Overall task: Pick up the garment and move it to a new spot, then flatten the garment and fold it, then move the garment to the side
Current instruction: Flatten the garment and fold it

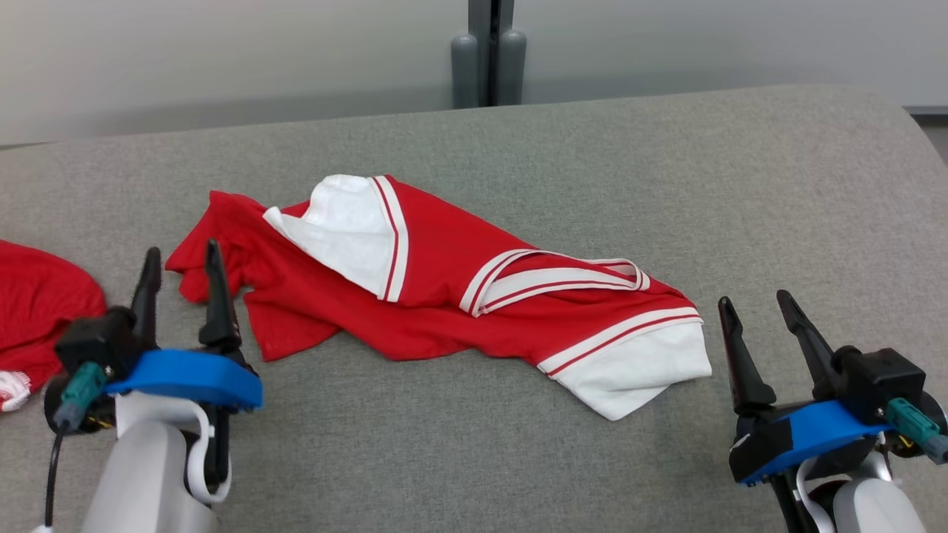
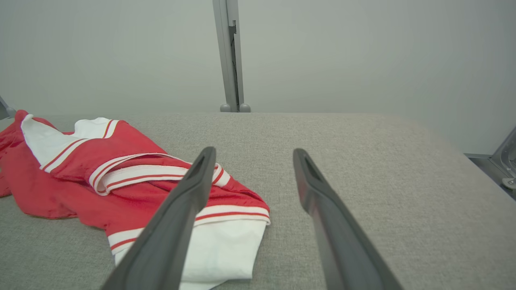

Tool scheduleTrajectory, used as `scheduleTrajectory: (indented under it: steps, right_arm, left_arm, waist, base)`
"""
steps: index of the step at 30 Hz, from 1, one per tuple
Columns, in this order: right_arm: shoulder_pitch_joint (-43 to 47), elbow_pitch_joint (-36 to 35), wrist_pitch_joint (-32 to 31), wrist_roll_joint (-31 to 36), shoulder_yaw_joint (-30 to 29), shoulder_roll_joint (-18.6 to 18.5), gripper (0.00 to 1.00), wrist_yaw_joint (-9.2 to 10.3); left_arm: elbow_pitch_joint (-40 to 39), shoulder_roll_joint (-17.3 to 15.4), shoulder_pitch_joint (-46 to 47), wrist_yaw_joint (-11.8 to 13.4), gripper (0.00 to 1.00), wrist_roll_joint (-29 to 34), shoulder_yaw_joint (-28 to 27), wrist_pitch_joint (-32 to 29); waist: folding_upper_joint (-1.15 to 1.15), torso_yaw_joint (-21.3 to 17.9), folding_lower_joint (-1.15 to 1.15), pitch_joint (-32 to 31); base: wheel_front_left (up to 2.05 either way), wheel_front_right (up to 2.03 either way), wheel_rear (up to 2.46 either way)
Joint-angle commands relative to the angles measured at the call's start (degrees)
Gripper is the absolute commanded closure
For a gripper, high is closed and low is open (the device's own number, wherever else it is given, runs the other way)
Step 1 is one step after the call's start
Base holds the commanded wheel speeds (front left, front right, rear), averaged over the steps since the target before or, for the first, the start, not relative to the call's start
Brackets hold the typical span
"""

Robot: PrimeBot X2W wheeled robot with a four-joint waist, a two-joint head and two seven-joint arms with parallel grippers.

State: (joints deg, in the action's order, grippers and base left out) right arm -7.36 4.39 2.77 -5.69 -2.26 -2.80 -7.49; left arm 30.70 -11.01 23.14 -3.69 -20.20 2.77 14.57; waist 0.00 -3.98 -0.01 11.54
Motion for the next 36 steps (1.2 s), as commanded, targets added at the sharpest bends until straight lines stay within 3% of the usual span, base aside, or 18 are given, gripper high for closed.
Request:
scheduleTrajectory:
  steps: [1, 7, 11, 21, 36]
  right_arm:
    - [0.9, 0.3, 0.0, -0.4, -0.4, -0.2, 0.00, -0.01]
    - [2.2, 0.9, -0.7, -0.5, -1.6, -0.2, 0.00, -0.01]
    - [3.3, 1.3, -1.7, -0.7, -2.1, -0.2, 0.00, -0.01]
    - [5.7, 3.1, -2.5, -0.7, -3.1, -0.2, 0.00, -0.01]
    - [5.3, 4.3, -1.6, -1.5, -2.4, -0.2, 0.00, -0.01]
  left_arm:
    - [-2.7, 1.1, -2.8, -0.8, 0.00, -0.4, 0.2, 0.5]
    - [-16.4, 4.7, -13.8, -2.4, 0.00, 0.7, -1.3, 0.7]
    - [-21.3, 6.2, -19.5, -3.1, 0.00, 1.5, -1.1, 0.7]
    - [-23.6, 6.7, -26.6, -3.4, 0.00, 5.2, -1.4, 0.7]
    - [-23.4, 6.9, -27.7, -3.6, 0.00, 6.4, -1.3, 0.7]
  waist:
    - [0.00, 0.5, 0.01, -0.8]
    - [0.00, 2.3, 0.01, -3.0]
    - [0.00, 3.0, 0.01, -4.3]
    - [0.00, 3.7, 0.01, -7.8]
    - [0.00, 3.5, 0.01, -8.4]
  base:
    - [0.00, 0.00, 0.00]
    - [0.00, 0.00, 0.00]
    - [0.00, 0.00, 0.00]
    - [0.00, 0.00, 0.00]
    - [0.00, 0.00, 0.00]
